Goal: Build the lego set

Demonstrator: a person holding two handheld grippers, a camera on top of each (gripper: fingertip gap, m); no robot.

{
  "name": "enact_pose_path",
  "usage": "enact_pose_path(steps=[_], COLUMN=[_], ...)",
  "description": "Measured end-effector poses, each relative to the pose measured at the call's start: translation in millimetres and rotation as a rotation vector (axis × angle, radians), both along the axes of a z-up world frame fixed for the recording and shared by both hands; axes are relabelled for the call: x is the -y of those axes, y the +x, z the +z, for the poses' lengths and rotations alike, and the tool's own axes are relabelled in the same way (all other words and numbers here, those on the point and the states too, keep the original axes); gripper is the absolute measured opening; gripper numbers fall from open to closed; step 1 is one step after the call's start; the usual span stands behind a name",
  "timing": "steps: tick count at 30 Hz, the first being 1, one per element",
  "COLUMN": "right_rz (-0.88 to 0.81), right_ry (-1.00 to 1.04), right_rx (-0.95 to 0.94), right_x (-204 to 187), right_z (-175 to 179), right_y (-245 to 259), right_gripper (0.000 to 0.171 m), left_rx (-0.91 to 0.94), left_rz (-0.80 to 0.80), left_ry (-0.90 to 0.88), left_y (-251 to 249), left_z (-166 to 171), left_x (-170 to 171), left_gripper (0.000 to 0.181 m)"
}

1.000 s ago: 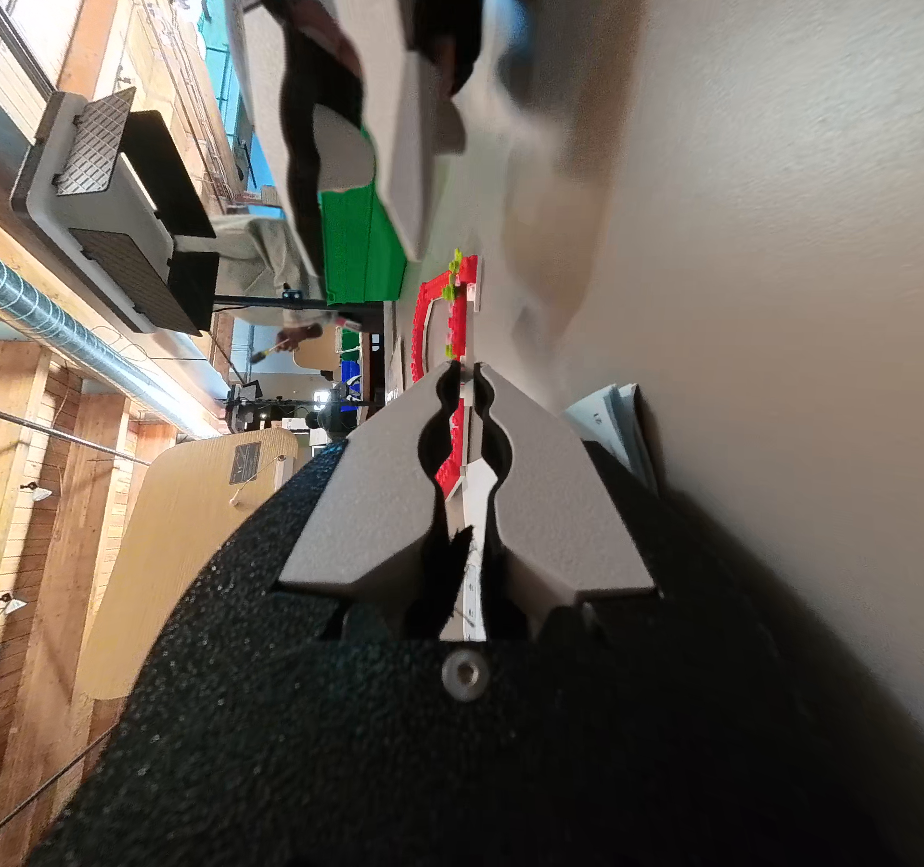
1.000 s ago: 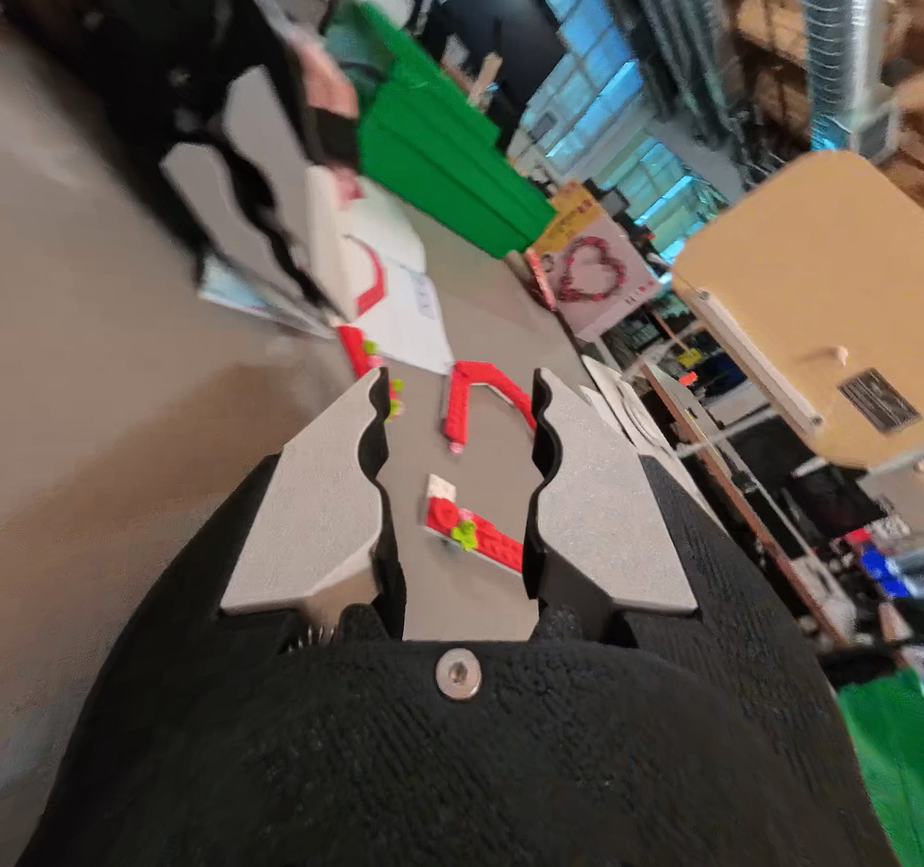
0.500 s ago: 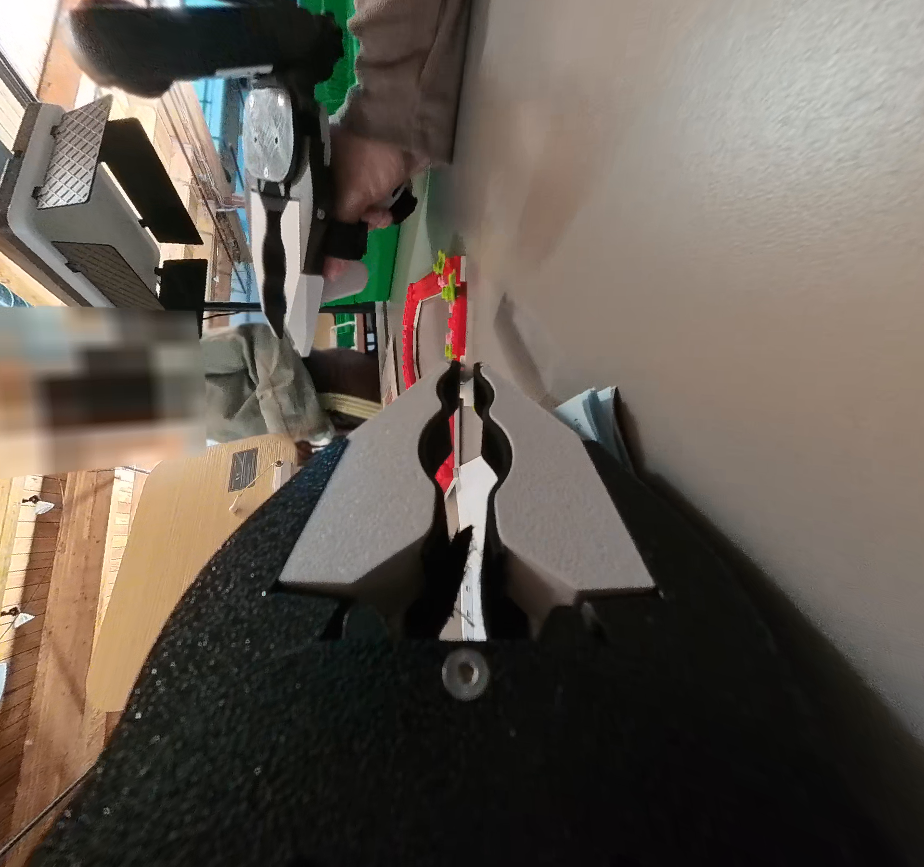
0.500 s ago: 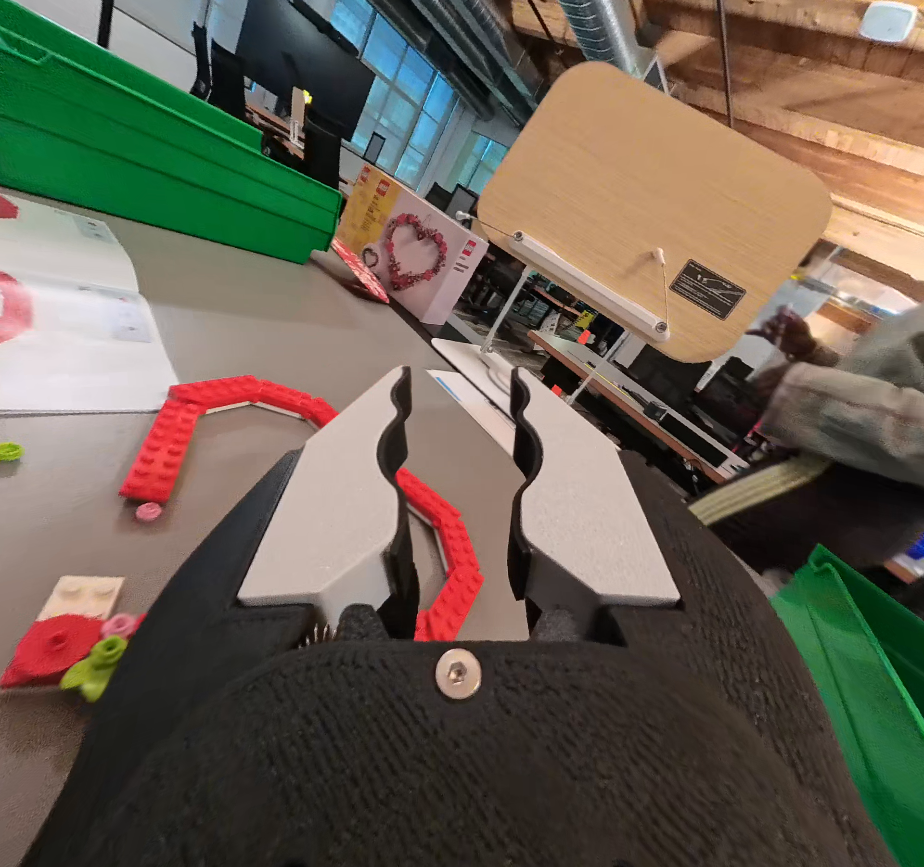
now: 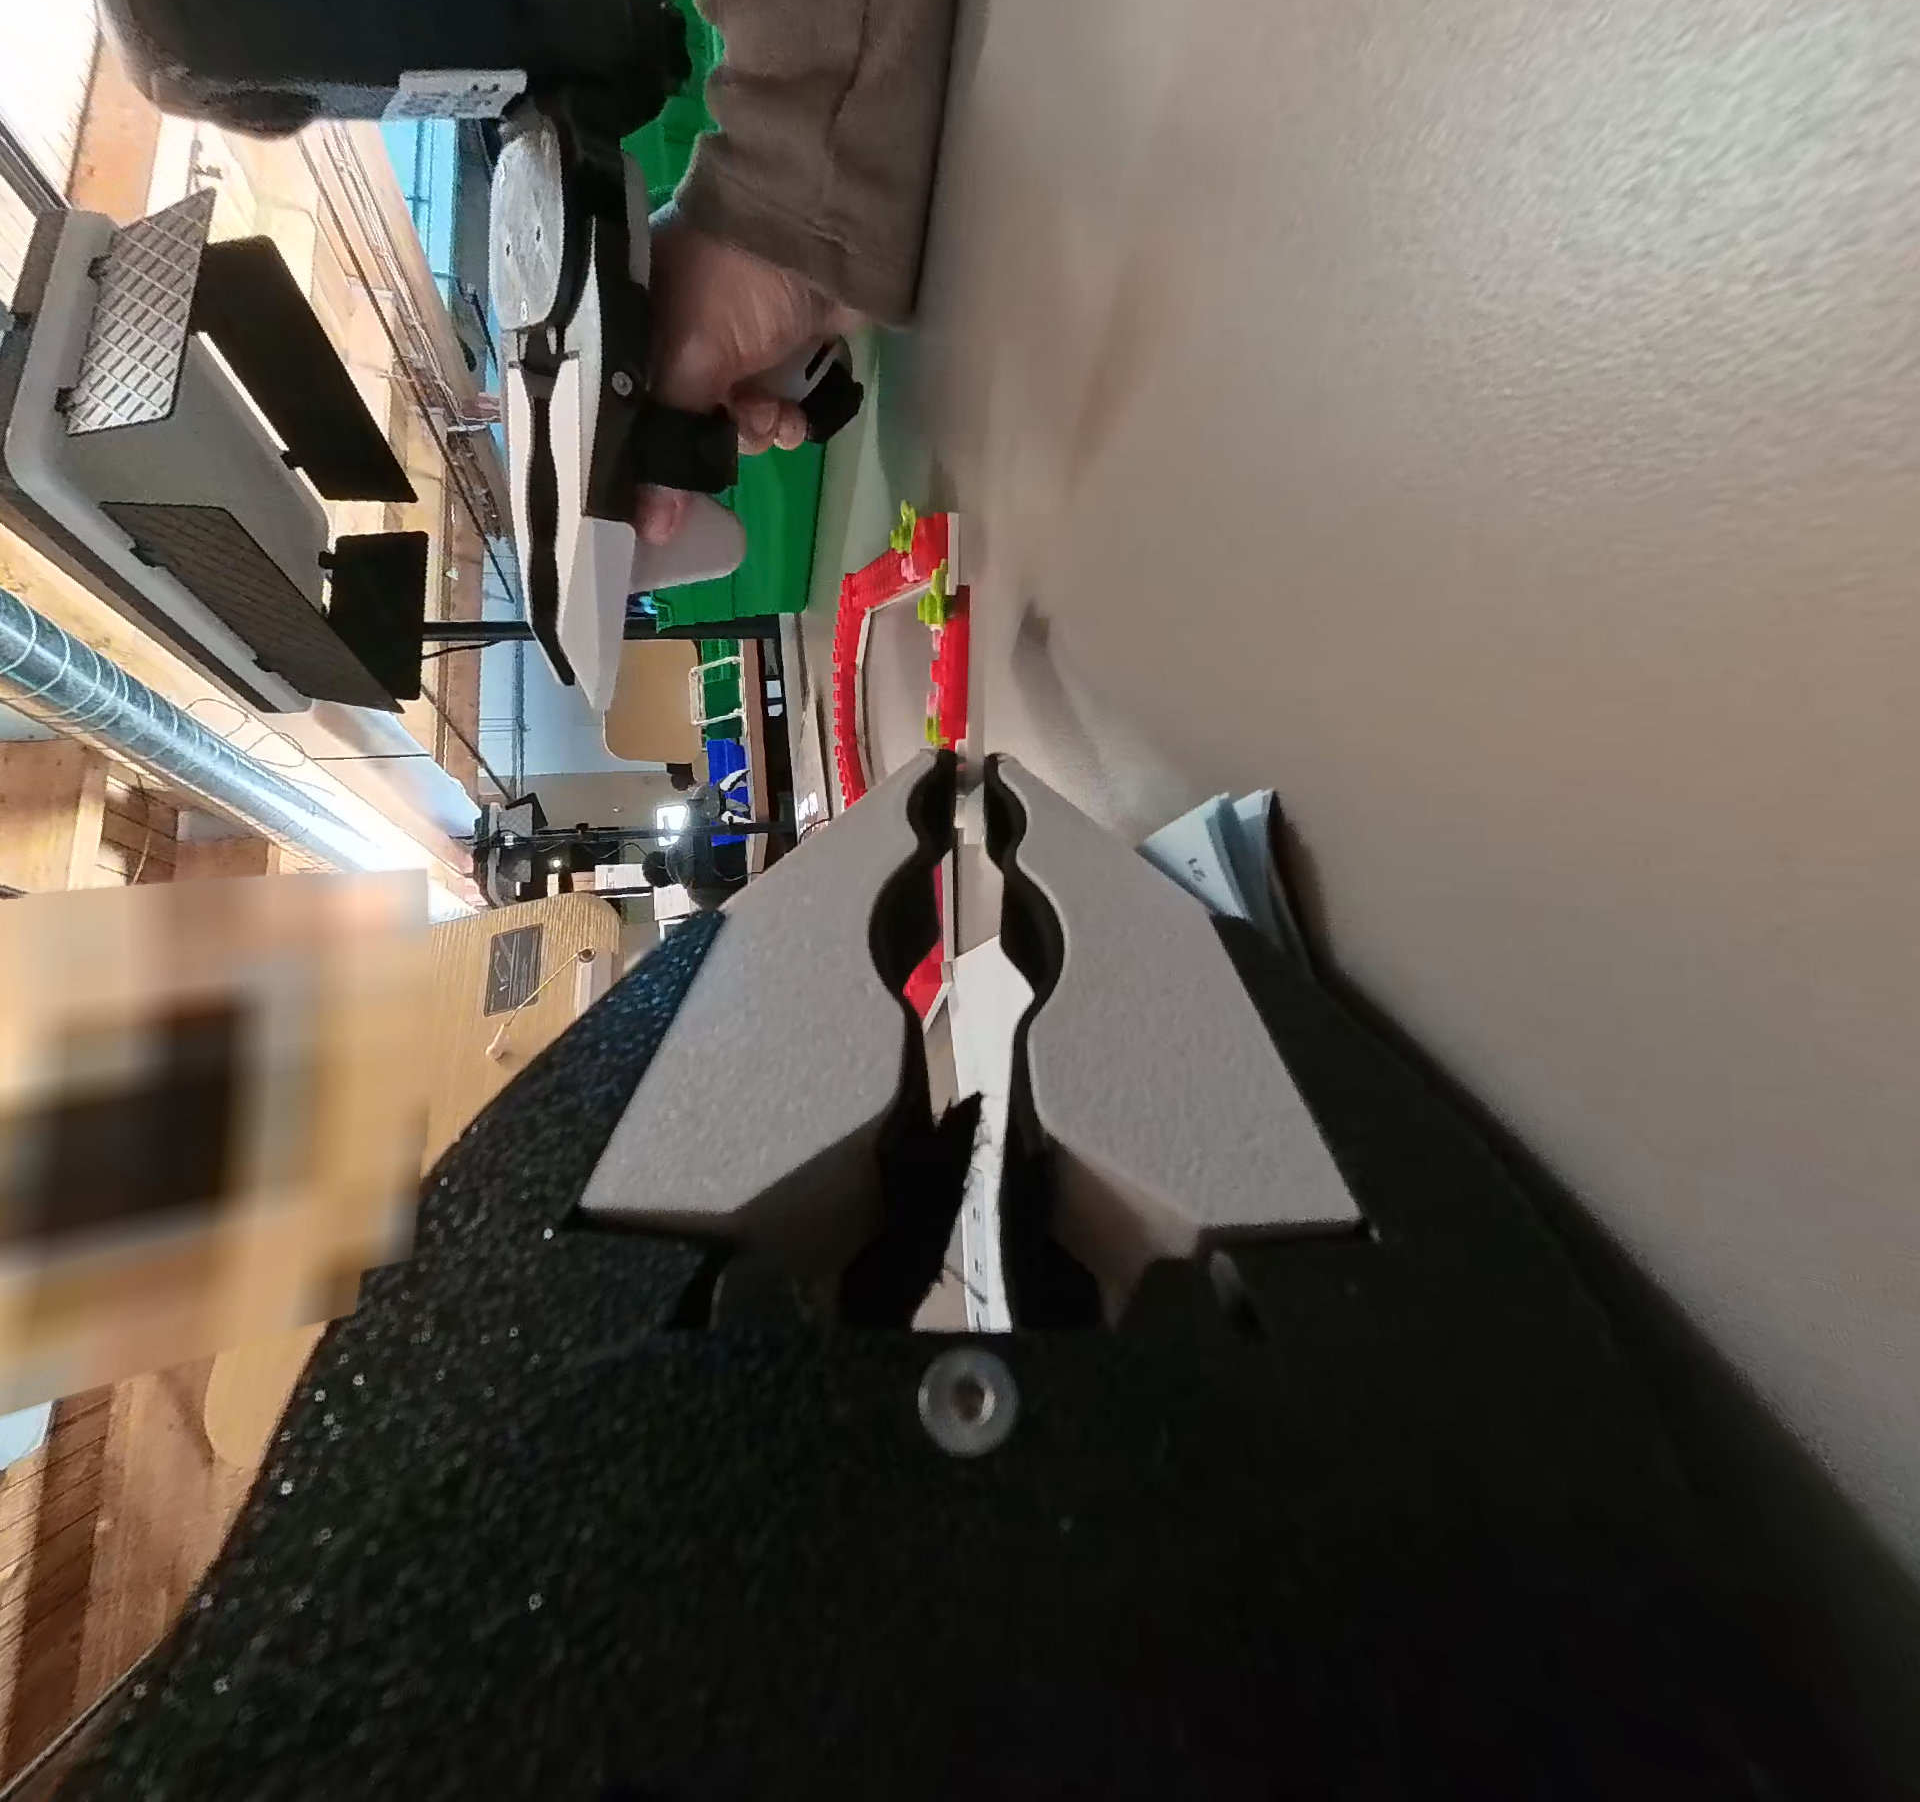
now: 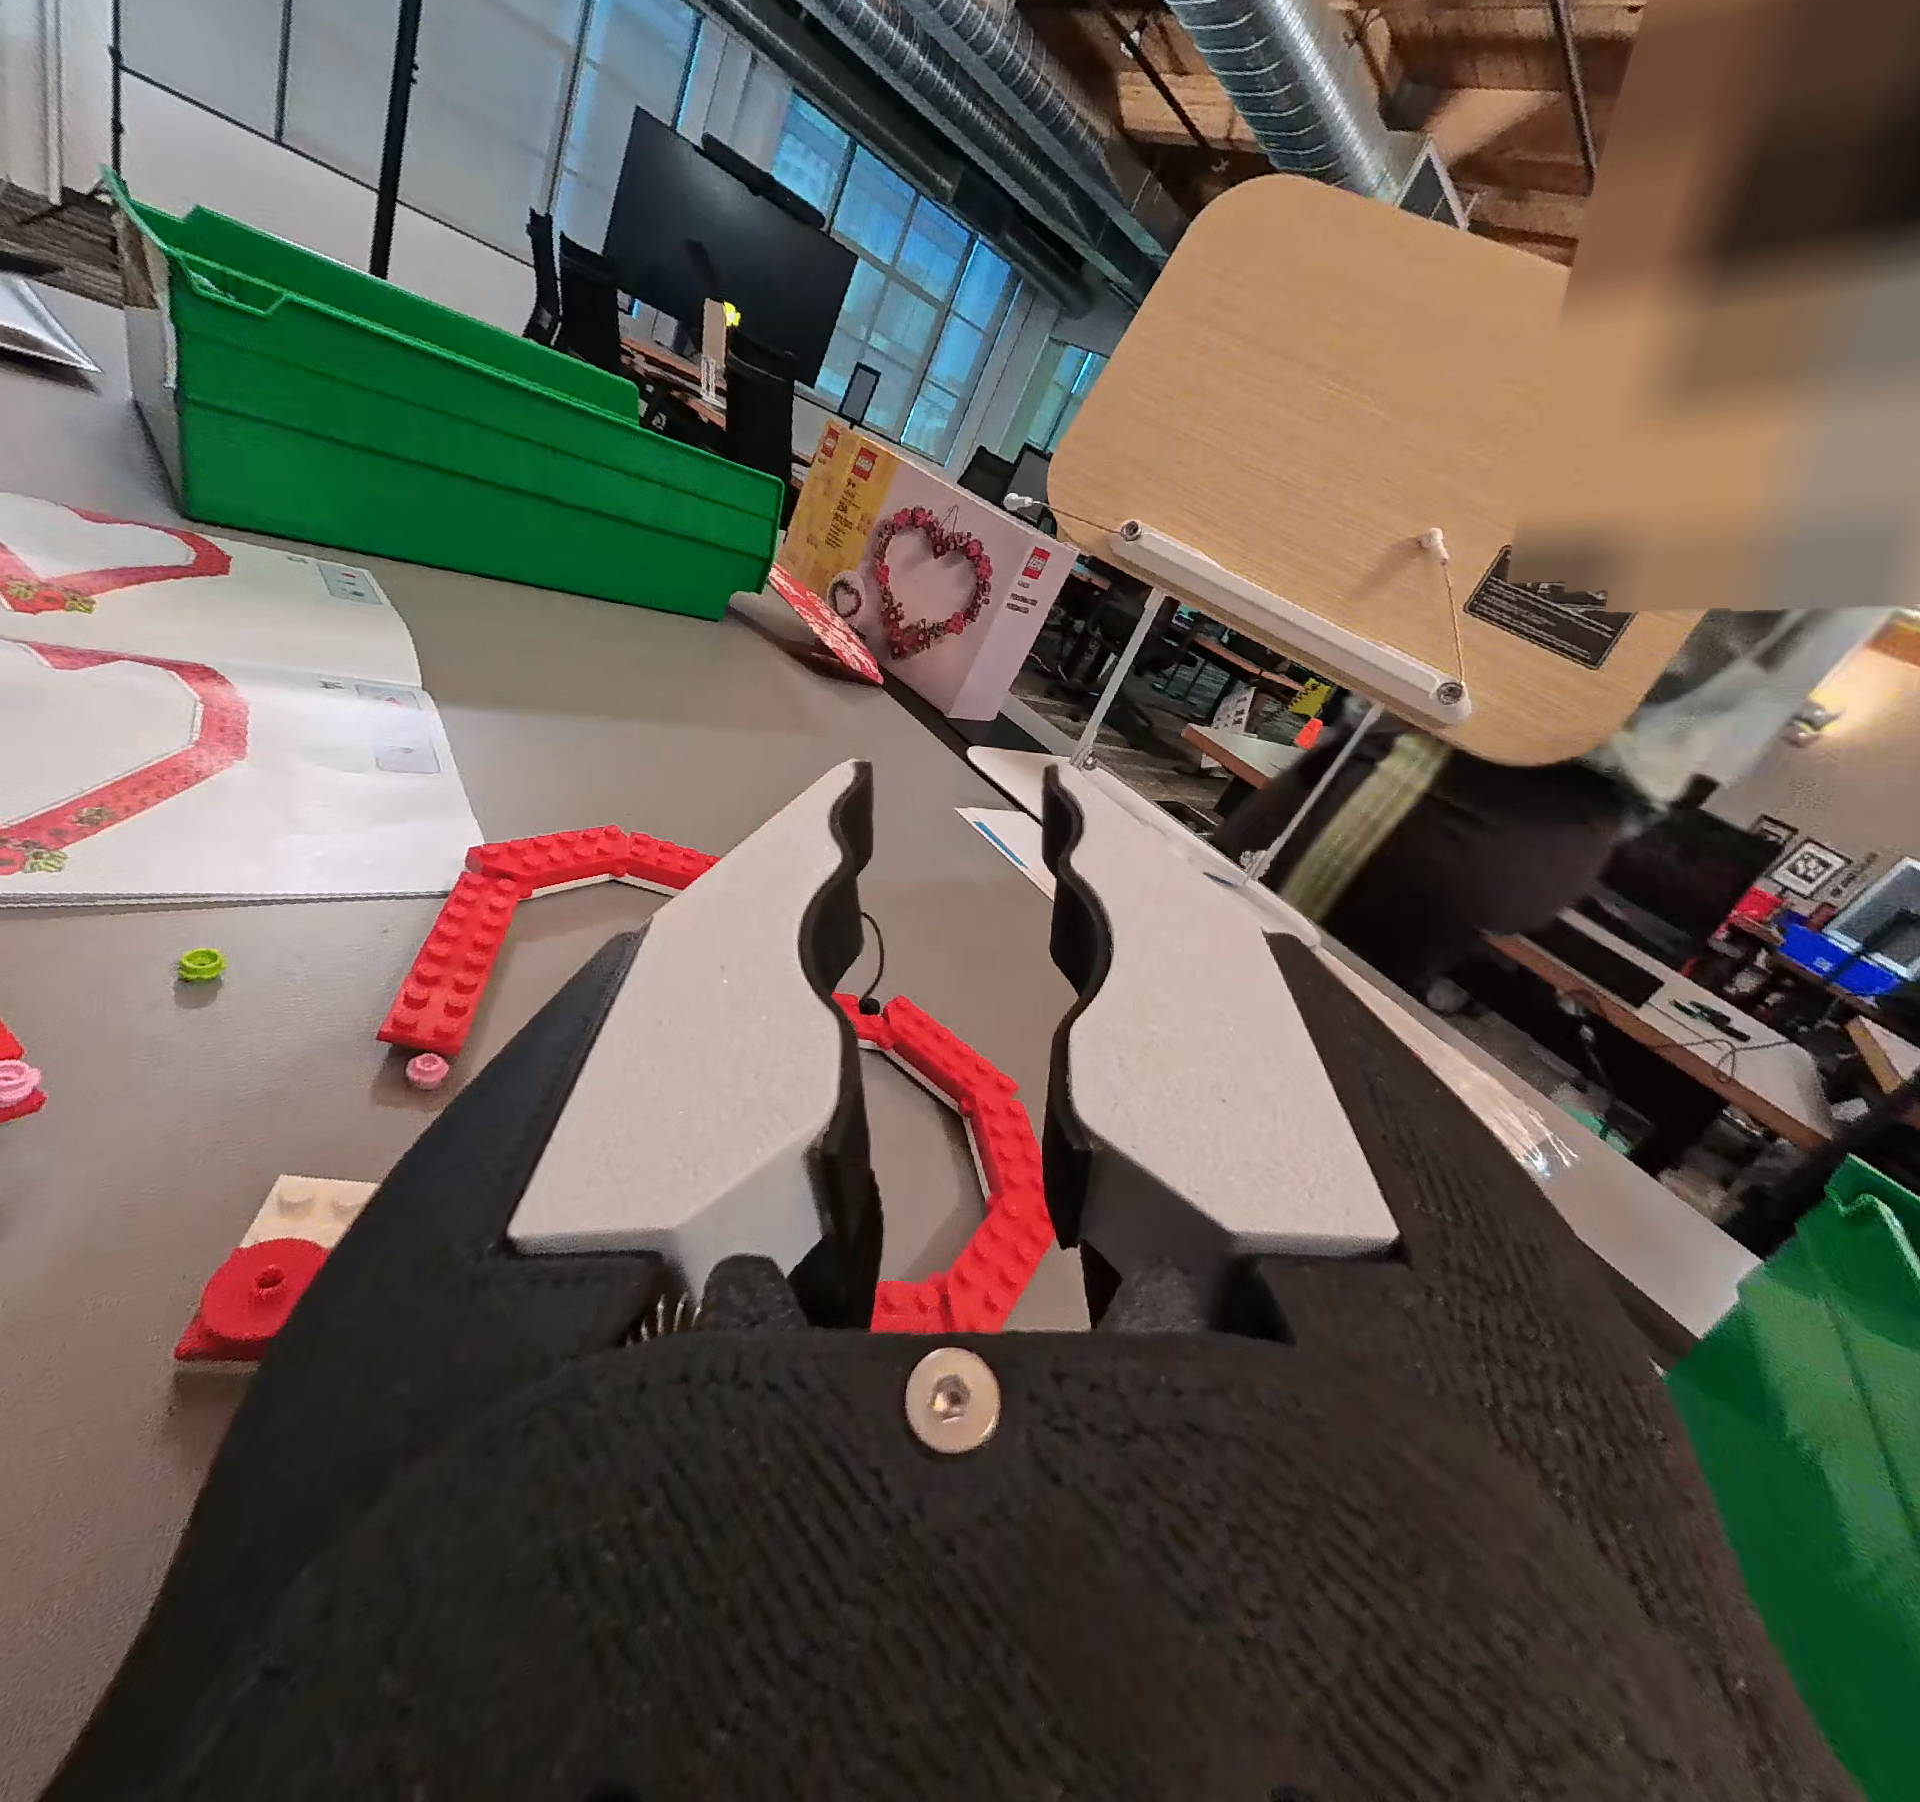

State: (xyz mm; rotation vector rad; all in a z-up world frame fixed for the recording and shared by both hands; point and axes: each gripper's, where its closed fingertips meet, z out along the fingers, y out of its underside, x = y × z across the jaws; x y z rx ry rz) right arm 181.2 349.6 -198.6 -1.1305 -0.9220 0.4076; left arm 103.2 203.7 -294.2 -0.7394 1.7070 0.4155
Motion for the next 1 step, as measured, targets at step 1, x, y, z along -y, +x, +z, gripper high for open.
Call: enact_pose_path(steps=[1], right_rz=[0.0], right_ry=[0.001], right_rx=[0.0], right_x=[-0.3], right_z=[-0.1], right_y=[0.3], right_gripper=[0.03], left_rx=[-0.002], left_rz=[0.001], left_ry=[0.002], left_y=[0.0], left_z=[-0.3], left_x=[-0.1], left_gripper=[0.002])
